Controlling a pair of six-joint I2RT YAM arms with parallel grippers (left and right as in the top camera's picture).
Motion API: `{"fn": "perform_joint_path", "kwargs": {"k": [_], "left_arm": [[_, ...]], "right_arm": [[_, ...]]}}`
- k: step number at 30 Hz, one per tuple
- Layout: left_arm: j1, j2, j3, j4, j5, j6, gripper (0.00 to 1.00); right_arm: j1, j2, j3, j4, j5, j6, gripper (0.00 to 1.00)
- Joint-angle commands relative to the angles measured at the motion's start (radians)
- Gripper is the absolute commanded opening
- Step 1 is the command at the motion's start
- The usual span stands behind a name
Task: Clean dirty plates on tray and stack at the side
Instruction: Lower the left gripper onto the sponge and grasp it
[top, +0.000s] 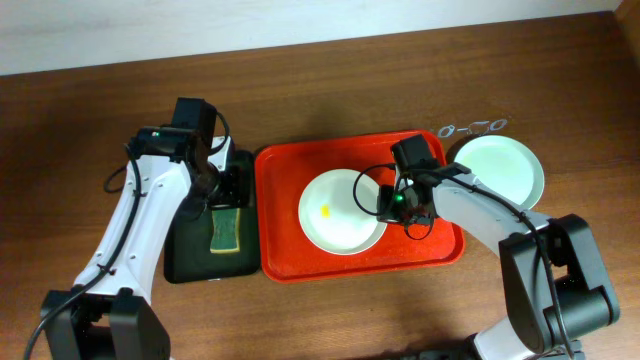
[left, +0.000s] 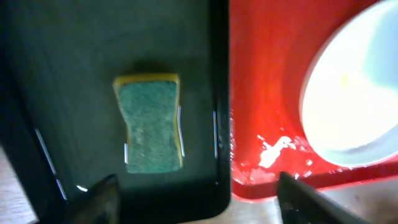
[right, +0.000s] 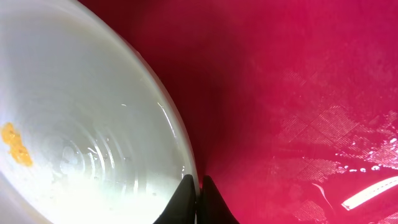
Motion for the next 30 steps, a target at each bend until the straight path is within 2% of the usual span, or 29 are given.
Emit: {"fn": "perform_joint_path", "kwargs": {"k": [1,5,11,13,19,30], "left_arm": [[-0.001,0.005,-0.002,0.024,-0.081,0.000,0.73],[-0.001,0.008,-0.002,0.056,-0.094,-0.003,0.79],[-0.001,0.088,-0.002,-0.018,-0.095,0.011,0.72],[-0.001,0.143,-0.016,-0.031,-0.097,0.024,0.54],[-0.001,0.260,-0.030,-0.013,-0.142,0.023,0.59],[-0.001,0.264,-0.087,0.060,-0.138,0.023,0.58]], "right_arm": [[-0.005,0.011,-0.023,-0.011,0.040,0.001,0.04],[-0.005,0.011,-0.023,-0.011,0.040,0.001,0.04],[-0.005,0.011,-0.023,-0.011,0.040,0.001,0.04],[-0.005,0.011,-0.023,-0.011,0.040,0.001,0.04],[-0.005,0.011,-0.023,-0.011,0.040,0.001,0.04],[-0.005,0.011,-0.023,-0.011,0.040,0.001,0.04]]}}
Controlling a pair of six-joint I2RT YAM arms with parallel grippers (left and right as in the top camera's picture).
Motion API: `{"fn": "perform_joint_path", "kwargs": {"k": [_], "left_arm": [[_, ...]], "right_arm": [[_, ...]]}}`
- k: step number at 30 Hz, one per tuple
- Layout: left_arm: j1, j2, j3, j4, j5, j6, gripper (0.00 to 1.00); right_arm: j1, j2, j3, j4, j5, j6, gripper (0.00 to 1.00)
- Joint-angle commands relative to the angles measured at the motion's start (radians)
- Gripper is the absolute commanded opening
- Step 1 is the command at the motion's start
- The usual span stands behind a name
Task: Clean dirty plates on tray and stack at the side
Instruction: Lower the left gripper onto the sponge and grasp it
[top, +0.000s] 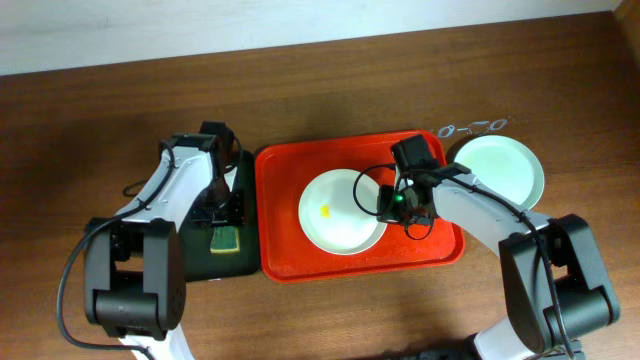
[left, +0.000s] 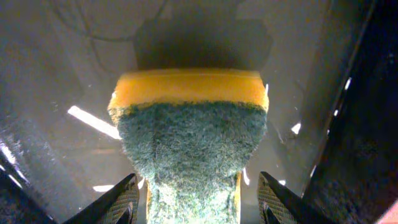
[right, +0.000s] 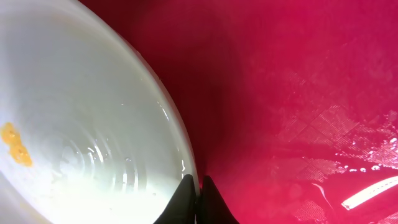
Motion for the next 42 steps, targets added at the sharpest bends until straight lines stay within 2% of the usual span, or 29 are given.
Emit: {"fn": "perform_joint_path", "kwargs": {"k": [1,3,5,9,11,12,14,17,24,28,31,33,34,38,39,41,42], "left_arm": [[-0.002,0.011,-0.009,0.003,-0.011,0.013,0.58],[-0.002,0.011,-0.009,0.004,-0.011,0.013,0.56],[-0.002,0.011,-0.027,0.024,-0.011,0.013,0.50],[-0.001,0.010,-0.051,0.077,-0.010,0.013,0.47],[-0.001,0.010,-0.044,0.076,-0.010,0.013,0.38],[-0.001,0.006,-0.035,0.068,-0.010,0.013,0.13],[-0.001,-0.002,-0.020,0.056,-0.011,0.013,0.00],[-0.001,-0.046,-0.010,0.055,-0.011,0.012,0.00],[-0.002,-0.277,-0.010,0.067,-0.029,0.011,0.00],[-0.002,-0.288,-0.014,0.063,-0.029,0.012,0.00],[-0.002,-0.288,-0.014,0.061,-0.029,0.012,0.00],[-0.002,-0.288,-0.014,0.061,-0.029,0.012,0.00],[-0.002,-0.288,-0.014,0.061,-0.029,0.012,0.00],[-0.002,-0.288,-0.014,0.061,-0.029,0.012,0.00],[-0.002,-0.288,-0.014,0.061,-0.029,0.012,0.00],[-0.002,-0.288,-0.014,0.061,-0.029,0.012,0.00],[-0.002,-0.288,-0.014,0.061,-0.029,0.012,0.00]], "right_arm": [[-0.005,0.011,-0.023,-0.011,0.040,0.000,0.04],[-0.005,0.011,-0.023,-0.011,0.040,0.000,0.04],[-0.005,0.011,-0.023,-0.011,0.040,0.001,0.04],[-0.005,0.011,-0.023,-0.011,0.040,0.001,0.04],[-0.005,0.011,-0.023,-0.011,0.040,0.001,0.04],[-0.005,0.011,-0.023,-0.011,0.040,0.001,0.04],[-0.005,0.011,-0.023,-0.011,0.040,0.001,0.04],[-0.005,0.011,-0.023,-0.011,0.040,0.000,0.04],[-0.005,0.011,-0.023,-0.023,0.032,0.031,0.04],[-0.005,0.011,-0.023,-0.029,-0.059,0.047,0.04],[-0.005,0.011,-0.023,-0.020,-0.046,0.046,0.04],[-0.005,0.011,-0.023,0.005,-0.025,0.046,0.21],[-0.005,0.011,-0.023,0.013,0.001,0.046,0.26],[-0.005,0.011,-0.023,0.026,0.014,0.046,0.33],[-0.005,0.011,-0.023,0.029,0.018,0.046,0.29],[-0.005,0.011,-0.023,0.029,0.018,0.046,0.04],[-0.005,0.011,-0.024,0.029,0.018,0.046,0.04]]}}
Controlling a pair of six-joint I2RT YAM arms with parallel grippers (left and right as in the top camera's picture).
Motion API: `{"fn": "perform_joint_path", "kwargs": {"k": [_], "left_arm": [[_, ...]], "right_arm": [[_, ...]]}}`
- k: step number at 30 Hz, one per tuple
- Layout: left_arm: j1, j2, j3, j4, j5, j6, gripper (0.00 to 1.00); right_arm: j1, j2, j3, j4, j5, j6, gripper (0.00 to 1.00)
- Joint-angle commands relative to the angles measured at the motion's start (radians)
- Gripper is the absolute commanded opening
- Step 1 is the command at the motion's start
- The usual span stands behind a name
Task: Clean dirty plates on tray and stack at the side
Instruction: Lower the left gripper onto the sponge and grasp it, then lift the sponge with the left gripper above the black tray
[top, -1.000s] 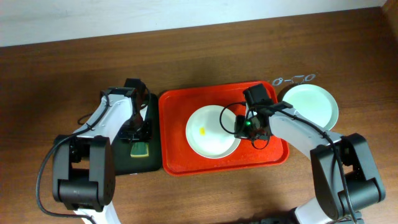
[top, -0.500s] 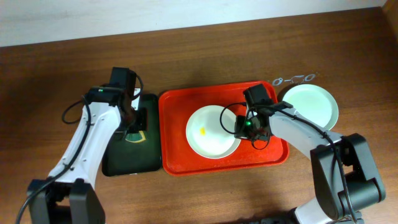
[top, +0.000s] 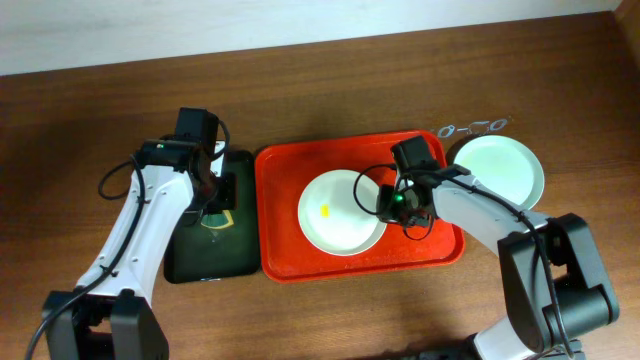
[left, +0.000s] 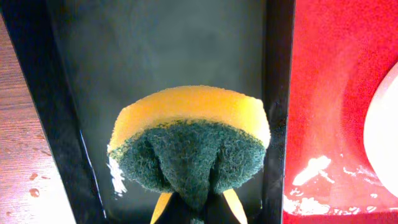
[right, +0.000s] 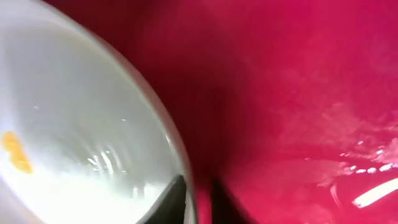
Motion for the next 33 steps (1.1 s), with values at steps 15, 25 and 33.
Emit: {"fn": "perform_joint_path", "kwargs": {"k": [15,25,33], "left_arm": [[-0.001,-0.010,0.012,-0.004,-0.007,0.002,0.00],[-0.001,-0.008,0.012,0.003,-0.007,0.002,0.00],[-0.001,-0.008,0.012,0.018,-0.007,0.002,0.00]], "right_arm": [[0.017,0.009,-0.010,-0.056,0.014,0.050,0.04],[0.017,0.009,-0.010,-0.023,0.025,0.050,0.04],[0.017,0.009,-0.010,-0.023,0.025,0.049,0.04]]}}
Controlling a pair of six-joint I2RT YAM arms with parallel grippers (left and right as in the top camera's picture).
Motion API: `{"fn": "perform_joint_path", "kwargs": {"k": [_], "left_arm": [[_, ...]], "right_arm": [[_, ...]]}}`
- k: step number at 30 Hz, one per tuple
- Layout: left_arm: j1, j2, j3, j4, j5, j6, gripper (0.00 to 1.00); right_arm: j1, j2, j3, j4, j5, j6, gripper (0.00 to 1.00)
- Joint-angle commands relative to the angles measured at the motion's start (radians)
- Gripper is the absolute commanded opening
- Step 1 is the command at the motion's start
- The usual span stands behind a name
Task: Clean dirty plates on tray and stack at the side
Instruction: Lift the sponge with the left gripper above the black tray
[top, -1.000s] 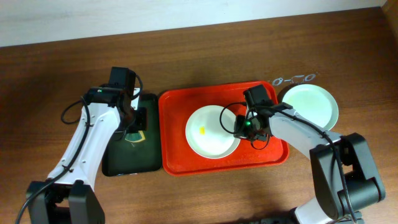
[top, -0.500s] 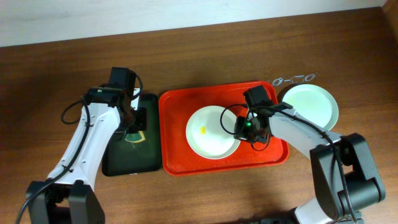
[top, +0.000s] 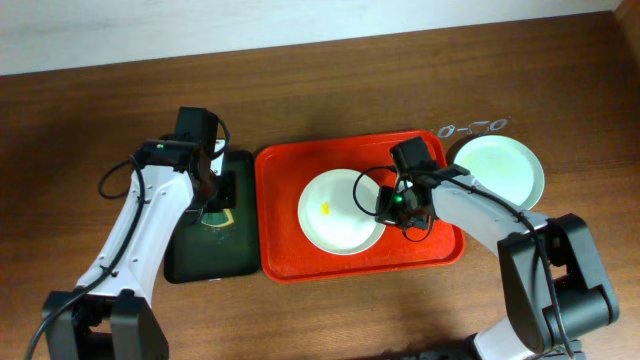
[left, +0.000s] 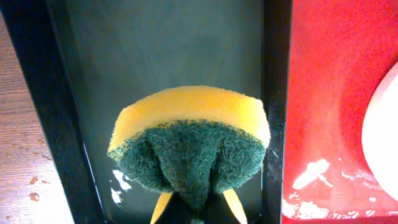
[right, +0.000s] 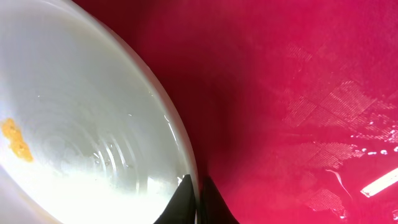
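A white dirty plate (top: 340, 212) with a small yellow food spot (top: 326, 208) lies on the red tray (top: 285, 250). My right gripper (right: 194, 200) is shut on the plate's right rim (right: 180, 134), one finger on each side of it. A second white plate (top: 500, 168) rests on the table right of the tray. My left gripper (left: 193, 211) is shut on the yellow-and-green sponge (left: 189, 144), squeezed and held above the black tray (left: 74, 124).
The wet black tray (top: 190, 262) sits directly left of the red tray. A small clear wrapper (top: 472, 127) lies on the brown table behind the clean plate. Water streaks shine on the red tray (right: 336, 124).
Almost nothing differs: my left gripper still holds the sponge above the black tray, and my right gripper still pinches the plate's rim.
The sponge first lay flat in the black tray with my left gripper open above it. Then the open fingers stood around it. After that the sponge was squeezed and lifted, where it stays. All along my right gripper stayed shut on the dirty plate's rim.
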Motion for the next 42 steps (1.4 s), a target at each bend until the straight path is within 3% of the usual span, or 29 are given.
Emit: {"fn": "perform_joint_path", "kwargs": {"k": [1,6,7,10,17,18,20,42], "left_arm": [[-0.002,-0.008,0.012,0.003,-0.007,0.002,0.00],[-0.002,-0.008,0.012,0.000,-0.006,0.002,0.00],[-0.002,-0.008,0.012,0.000,-0.007,0.002,0.00],[-0.002,-0.008,0.012,0.000,-0.007,0.002,0.00],[-0.002,-0.008,0.012,0.000,-0.007,0.002,0.00],[-0.002,-0.008,0.012,0.000,-0.007,0.002,0.00],[-0.002,-0.008,0.012,0.000,-0.007,0.002,0.00],[-0.002,-0.008,0.012,0.000,-0.007,0.002,0.00]], "right_arm": [[0.008,0.010,-0.014,0.005,0.037,0.012,0.04],[0.008,0.009,-0.012,0.030,0.040,-0.001,0.04],[0.008,0.010,-0.010,0.045,0.040,-0.021,0.07],[0.008,0.009,-0.006,0.060,0.048,-0.028,0.27],[0.005,0.008,0.029,0.028,0.051,-0.066,0.28],[0.005,0.008,0.034,0.027,0.051,-0.069,0.27],[0.005,0.008,0.033,0.031,0.051,-0.071,0.04],[0.006,0.006,0.036,-0.077,0.009,-0.040,0.04]]}}
